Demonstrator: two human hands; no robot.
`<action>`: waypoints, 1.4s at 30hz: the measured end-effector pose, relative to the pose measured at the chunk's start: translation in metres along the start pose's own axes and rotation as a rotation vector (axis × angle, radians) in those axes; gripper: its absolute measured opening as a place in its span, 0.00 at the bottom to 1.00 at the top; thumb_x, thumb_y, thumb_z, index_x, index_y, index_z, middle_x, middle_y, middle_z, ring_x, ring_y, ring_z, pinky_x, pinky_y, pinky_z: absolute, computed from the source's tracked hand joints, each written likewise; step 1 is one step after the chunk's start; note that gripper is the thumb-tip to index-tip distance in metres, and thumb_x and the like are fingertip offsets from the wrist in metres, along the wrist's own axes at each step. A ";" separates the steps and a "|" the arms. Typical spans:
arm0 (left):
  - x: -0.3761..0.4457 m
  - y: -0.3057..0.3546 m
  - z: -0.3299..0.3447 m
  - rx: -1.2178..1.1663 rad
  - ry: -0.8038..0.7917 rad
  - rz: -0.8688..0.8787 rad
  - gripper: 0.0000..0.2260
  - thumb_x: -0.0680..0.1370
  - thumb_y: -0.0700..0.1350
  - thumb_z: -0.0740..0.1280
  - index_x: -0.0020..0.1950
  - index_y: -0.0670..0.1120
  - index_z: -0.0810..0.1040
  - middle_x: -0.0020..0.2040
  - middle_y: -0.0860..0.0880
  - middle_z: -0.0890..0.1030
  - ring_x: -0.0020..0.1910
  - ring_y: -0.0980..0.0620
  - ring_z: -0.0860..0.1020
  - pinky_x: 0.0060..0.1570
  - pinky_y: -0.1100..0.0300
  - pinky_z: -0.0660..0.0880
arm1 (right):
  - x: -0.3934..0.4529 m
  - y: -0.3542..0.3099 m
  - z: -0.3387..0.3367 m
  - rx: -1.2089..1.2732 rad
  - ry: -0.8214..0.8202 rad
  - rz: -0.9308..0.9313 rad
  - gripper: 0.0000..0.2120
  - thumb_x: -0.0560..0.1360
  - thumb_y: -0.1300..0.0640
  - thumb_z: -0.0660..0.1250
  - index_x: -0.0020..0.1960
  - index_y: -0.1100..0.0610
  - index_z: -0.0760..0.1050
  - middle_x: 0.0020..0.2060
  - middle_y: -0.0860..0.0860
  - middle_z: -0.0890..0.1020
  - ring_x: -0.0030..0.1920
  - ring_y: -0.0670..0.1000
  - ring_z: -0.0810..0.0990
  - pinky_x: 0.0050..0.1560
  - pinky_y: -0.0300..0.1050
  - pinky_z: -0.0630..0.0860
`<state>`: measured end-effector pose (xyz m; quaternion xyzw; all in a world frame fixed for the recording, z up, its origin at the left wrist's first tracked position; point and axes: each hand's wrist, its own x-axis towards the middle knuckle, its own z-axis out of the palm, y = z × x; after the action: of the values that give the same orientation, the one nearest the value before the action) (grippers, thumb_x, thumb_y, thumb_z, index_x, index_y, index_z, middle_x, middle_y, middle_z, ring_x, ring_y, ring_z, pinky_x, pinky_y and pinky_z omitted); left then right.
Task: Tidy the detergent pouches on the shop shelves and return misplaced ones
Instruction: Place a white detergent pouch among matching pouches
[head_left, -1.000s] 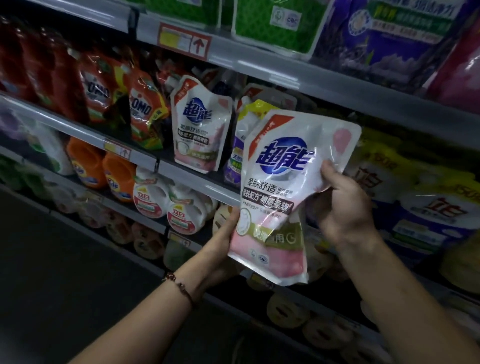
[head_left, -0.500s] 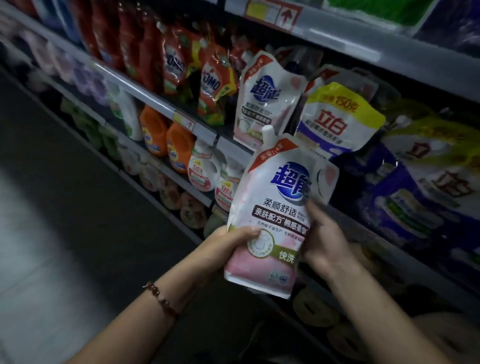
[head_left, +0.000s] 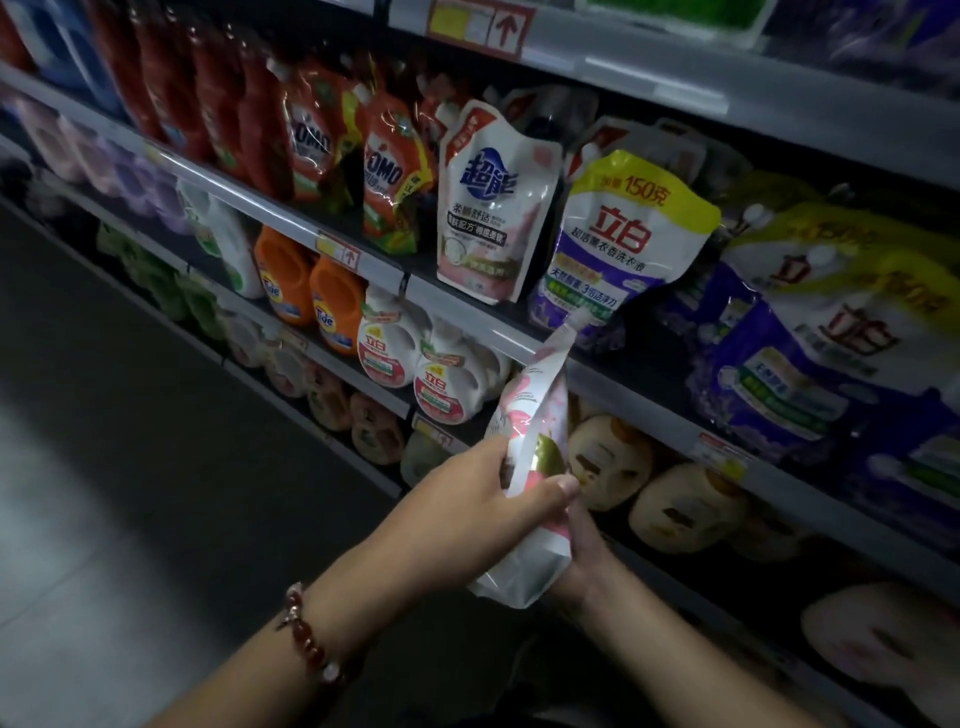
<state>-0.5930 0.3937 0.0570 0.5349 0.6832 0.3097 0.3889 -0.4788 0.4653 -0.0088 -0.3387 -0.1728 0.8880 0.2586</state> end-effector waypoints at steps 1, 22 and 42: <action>0.000 0.001 0.002 0.035 -0.007 0.007 0.21 0.72 0.72 0.62 0.54 0.58 0.75 0.47 0.56 0.81 0.45 0.58 0.80 0.50 0.48 0.80 | -0.001 -0.001 -0.007 0.059 -0.037 0.021 0.18 0.57 0.56 0.84 0.39 0.64 0.82 0.37 0.60 0.81 0.35 0.59 0.81 0.32 0.44 0.80; 0.010 -0.053 0.020 -1.079 -0.040 -0.037 0.17 0.83 0.46 0.62 0.71 0.45 0.71 0.63 0.40 0.81 0.62 0.40 0.80 0.63 0.46 0.76 | -0.022 -0.032 0.017 -1.159 0.234 -0.364 0.22 0.70 0.51 0.75 0.62 0.48 0.73 0.50 0.48 0.85 0.49 0.50 0.85 0.49 0.52 0.82; 0.037 -0.091 0.008 -1.410 0.054 -0.351 0.18 0.80 0.49 0.63 0.67 0.42 0.75 0.60 0.35 0.81 0.54 0.37 0.82 0.55 0.40 0.80 | -0.024 -0.035 0.061 -1.732 0.112 -0.435 0.34 0.77 0.50 0.65 0.76 0.36 0.52 0.61 0.40 0.70 0.51 0.38 0.76 0.47 0.34 0.76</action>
<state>-0.6354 0.4084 -0.0312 0.0318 0.4060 0.6226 0.6682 -0.4935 0.4719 0.0643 -0.4179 -0.8302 0.3596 0.0827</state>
